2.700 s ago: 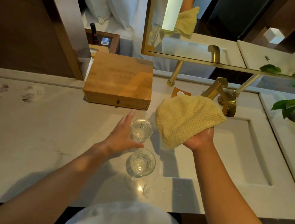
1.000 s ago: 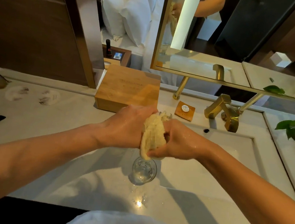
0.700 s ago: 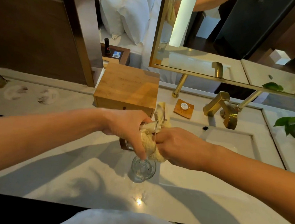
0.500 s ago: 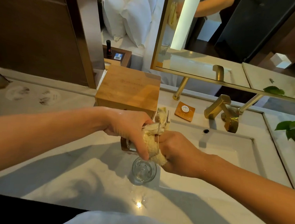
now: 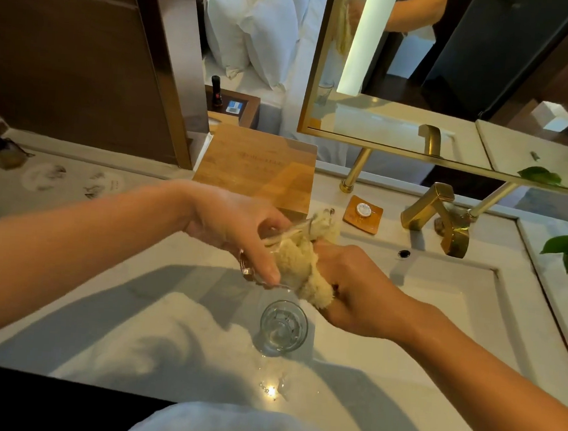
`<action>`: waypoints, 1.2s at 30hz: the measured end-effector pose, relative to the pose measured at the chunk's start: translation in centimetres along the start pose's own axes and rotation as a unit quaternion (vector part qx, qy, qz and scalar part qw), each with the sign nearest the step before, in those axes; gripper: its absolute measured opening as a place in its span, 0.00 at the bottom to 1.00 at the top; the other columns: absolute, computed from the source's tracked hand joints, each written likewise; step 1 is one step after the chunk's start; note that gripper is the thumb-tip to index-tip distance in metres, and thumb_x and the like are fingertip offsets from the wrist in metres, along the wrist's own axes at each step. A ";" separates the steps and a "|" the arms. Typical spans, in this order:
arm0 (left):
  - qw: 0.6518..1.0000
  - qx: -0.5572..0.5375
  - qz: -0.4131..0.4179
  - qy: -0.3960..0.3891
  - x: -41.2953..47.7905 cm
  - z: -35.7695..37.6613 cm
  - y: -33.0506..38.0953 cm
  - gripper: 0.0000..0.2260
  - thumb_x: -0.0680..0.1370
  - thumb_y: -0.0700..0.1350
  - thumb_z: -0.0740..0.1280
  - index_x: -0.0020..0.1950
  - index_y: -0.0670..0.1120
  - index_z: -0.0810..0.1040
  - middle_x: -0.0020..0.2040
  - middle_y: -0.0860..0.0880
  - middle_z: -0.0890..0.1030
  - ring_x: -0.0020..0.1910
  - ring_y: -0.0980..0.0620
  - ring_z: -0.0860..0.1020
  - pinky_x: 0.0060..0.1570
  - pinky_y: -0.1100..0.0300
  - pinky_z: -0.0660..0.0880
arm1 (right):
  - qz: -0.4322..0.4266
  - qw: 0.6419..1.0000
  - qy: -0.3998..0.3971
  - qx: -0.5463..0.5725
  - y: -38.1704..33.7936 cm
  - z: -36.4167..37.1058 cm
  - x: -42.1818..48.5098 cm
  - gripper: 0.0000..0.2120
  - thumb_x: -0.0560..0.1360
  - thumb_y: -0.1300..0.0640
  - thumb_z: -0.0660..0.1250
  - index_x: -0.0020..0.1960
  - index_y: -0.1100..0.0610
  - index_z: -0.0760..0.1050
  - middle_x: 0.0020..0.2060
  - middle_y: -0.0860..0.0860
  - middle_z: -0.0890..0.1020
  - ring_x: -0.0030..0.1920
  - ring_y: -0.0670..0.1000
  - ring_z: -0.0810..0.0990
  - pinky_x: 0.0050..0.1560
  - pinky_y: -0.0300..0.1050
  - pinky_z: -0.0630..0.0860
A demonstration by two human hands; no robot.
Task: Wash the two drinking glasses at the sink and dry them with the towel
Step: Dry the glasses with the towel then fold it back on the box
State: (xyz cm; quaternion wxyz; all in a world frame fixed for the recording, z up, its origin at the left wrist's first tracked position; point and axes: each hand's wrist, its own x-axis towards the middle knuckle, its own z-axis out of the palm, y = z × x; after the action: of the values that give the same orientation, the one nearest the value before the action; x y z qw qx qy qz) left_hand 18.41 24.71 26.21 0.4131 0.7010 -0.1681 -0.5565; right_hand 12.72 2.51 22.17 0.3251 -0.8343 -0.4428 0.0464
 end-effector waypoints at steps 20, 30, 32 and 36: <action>0.971 0.201 0.092 0.090 0.5 -1.5 1.1 0.32 0.65 0.41 0.82 0.64 0.49 0.73 0.55 0.52 0.82 0.53 0.54 0.82 0.52 0.51 0.82 | 0.007 0.998 0.057 0.037 -0.1 -0.8 2.0 0.07 0.70 0.72 0.70 0.36 0.65 0.76 0.32 0.54 0.76 0.32 0.53 0.74 0.31 0.48 0.71; 0.777 0.424 0.192 0.425 4.2 4.6 -2.3 0.31 0.66 0.54 0.79 0.64 0.48 0.70 0.55 0.51 0.77 0.52 0.51 0.78 0.48 0.53 0.78 | 0.324 0.899 0.093 0.280 -0.4 0.3 1.2 0.14 0.59 0.70 0.78 0.44 0.65 0.82 0.38 0.58 0.84 0.38 0.52 0.83 0.42 0.53 0.81; 0.881 0.349 0.151 0.281 3.2 2.8 -1.7 0.31 0.66 0.50 0.80 0.64 0.52 0.69 0.55 0.56 0.77 0.53 0.56 0.78 0.50 0.60 0.78 | 0.206 0.961 0.064 0.174 -0.8 -0.1 0.8 0.09 0.65 0.71 0.77 0.43 0.65 0.81 0.35 0.51 0.81 0.37 0.44 0.81 0.38 0.38 0.77; 0.992 0.077 0.087 0.058 1.9 0.0 -1.4 0.28 0.65 0.37 0.81 0.62 0.45 0.77 0.56 0.45 0.82 0.56 0.47 0.82 0.52 0.50 0.82 | 0.025 1.000 0.012 -0.012 0.0 0.1 1.3 0.06 0.68 0.73 0.71 0.38 0.64 0.78 0.34 0.53 0.77 0.34 0.47 0.72 0.33 0.40 0.70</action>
State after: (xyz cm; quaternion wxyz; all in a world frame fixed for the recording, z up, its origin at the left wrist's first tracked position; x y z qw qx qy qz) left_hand 18.74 24.20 23.92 0.4138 0.7445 -0.2466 -0.4623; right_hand 13.48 3.58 22.31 0.3194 -0.8495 -0.4180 0.0395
